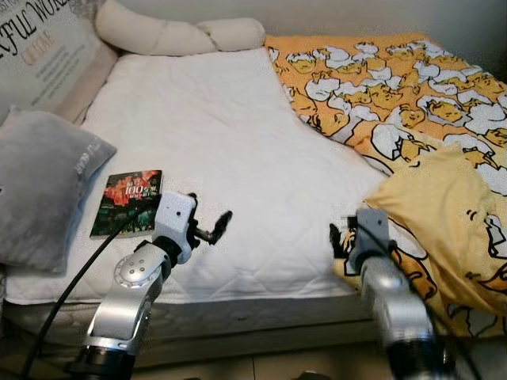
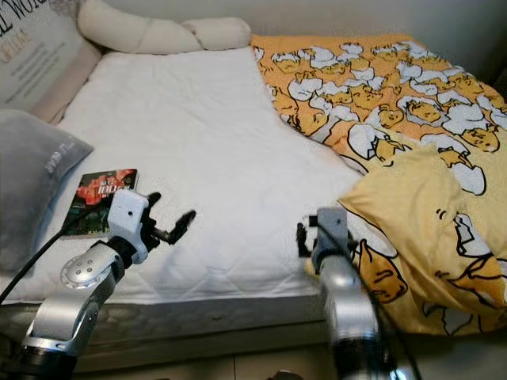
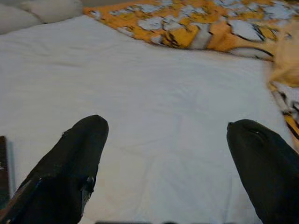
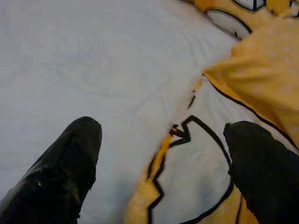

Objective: Clean up the room

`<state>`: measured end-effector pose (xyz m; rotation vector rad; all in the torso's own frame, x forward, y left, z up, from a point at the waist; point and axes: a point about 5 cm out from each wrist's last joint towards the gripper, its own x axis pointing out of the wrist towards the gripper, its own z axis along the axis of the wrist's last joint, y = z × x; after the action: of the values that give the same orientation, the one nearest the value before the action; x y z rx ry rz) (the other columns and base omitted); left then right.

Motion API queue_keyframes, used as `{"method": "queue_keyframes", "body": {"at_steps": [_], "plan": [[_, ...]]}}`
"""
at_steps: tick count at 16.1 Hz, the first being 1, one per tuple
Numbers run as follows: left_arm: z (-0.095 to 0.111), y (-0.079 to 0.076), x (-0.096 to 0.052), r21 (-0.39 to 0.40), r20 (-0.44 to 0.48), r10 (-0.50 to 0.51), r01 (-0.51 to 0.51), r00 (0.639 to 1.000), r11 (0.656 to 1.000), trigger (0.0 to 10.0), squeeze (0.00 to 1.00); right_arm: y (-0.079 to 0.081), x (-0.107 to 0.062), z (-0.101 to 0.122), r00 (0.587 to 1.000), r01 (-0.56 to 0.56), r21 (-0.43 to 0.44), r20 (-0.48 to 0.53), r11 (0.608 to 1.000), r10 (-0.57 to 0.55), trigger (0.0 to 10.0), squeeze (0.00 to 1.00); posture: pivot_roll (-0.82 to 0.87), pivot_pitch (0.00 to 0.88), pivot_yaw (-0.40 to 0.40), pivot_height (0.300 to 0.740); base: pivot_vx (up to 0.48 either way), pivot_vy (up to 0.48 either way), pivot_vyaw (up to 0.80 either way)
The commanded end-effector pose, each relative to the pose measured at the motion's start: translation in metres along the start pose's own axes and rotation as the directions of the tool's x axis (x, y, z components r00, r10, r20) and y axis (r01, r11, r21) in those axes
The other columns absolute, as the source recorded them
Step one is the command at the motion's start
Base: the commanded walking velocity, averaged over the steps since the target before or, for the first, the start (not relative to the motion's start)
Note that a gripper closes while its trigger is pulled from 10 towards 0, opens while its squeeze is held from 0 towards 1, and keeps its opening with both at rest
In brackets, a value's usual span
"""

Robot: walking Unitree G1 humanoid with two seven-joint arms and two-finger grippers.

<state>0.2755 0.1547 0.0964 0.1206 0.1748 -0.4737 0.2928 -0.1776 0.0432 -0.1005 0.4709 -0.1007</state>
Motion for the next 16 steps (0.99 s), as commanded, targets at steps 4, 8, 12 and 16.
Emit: {"method": "queue_keyframes", "body": {"at_steps": [4,8,12,16], "plan": [[0.005,-0.008,-0.009,0.025,-0.043,-0.207,0.208,0.977,0.978,10.0,0.00,-0.036,0.027,0.002,0.988,0.097,-0.046,-0.120,0.994,-0.102,10.0,1.00,0.09,0.000,0.014,0.740,0.000,0.000,0.00],[0.005,-0.014,-0.027,0.030,-0.093,-0.341,0.345,0.936,0.938,10.0,0.00,-0.055,0.032,-0.001,0.975,0.129,-0.031,-0.179,0.991,-0.132,10.0,0.00,0.13,0.000,0.034,0.740,0.000,0.000,0.00],[0.017,-0.011,-0.056,0.039,-0.139,-0.397,0.405,0.907,0.913,10.0,0.00,-0.068,0.033,-0.010,0.975,0.096,0.165,-0.215,0.982,-0.060,9.1,0.00,0.21,0.015,0.089,0.740,0.000,0.000,0.00],[0.029,-0.016,-0.079,0.029,-0.175,-0.450,0.462,0.876,0.887,10.0,0.00,-0.079,0.029,-0.022,0.961,0.126,0.121,-0.261,0.985,-0.091,2.7,0.00,0.27,0.081,0.106,0.740,0.000,0.000,0.00]]}}
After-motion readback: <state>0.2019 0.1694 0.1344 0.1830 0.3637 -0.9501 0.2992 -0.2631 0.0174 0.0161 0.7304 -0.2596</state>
